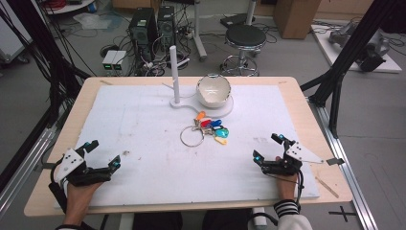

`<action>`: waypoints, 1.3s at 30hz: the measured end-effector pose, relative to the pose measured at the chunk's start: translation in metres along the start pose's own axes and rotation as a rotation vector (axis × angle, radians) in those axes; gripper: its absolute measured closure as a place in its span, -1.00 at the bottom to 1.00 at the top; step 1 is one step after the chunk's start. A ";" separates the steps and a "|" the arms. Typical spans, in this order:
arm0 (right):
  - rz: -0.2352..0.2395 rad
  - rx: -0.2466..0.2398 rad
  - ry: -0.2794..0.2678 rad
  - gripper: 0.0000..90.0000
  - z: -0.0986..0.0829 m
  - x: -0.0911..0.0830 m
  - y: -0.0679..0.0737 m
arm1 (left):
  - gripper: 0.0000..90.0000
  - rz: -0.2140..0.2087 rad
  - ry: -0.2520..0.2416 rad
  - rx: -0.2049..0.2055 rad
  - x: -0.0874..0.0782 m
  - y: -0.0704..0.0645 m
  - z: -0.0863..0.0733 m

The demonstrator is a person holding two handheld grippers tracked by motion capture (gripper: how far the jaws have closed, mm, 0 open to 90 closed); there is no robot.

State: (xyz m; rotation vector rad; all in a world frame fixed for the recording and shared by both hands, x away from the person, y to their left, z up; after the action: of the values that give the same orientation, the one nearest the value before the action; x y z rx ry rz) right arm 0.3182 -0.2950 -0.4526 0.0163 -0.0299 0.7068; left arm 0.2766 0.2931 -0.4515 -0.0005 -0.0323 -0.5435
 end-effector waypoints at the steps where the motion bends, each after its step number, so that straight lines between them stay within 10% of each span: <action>1: 0.002 -0.002 -0.001 -0.98 0.000 0.000 0.000 | -0.96 0.000 -0.002 0.003 0.000 0.000 0.000; 28: -0.002 0.003 0.000 -0.98 0.000 0.000 0.000 | -0.96 -0.027 0.007 -0.051 0.002 0.003 0.001; 39: 0.001 0.014 -0.001 -0.98 0.000 0.000 0.000 | -0.96 -0.152 0.066 0.034 0.028 0.008 0.055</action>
State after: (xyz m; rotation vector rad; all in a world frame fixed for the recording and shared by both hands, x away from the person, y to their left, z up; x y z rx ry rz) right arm 0.3182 -0.2951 -0.4526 0.0298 -0.0260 0.7083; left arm 0.3036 0.2859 -0.3954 0.0536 0.0226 -0.6943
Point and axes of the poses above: each handheld gripper's, and its own axes: x roughly forward along the jaws, z roughly out of its top, y roughly to its left, the point moved 2 cm from there along x, roughly forward along the jaws, and after that the axes turned 7 degrees about -y, right-handed, at the moved point
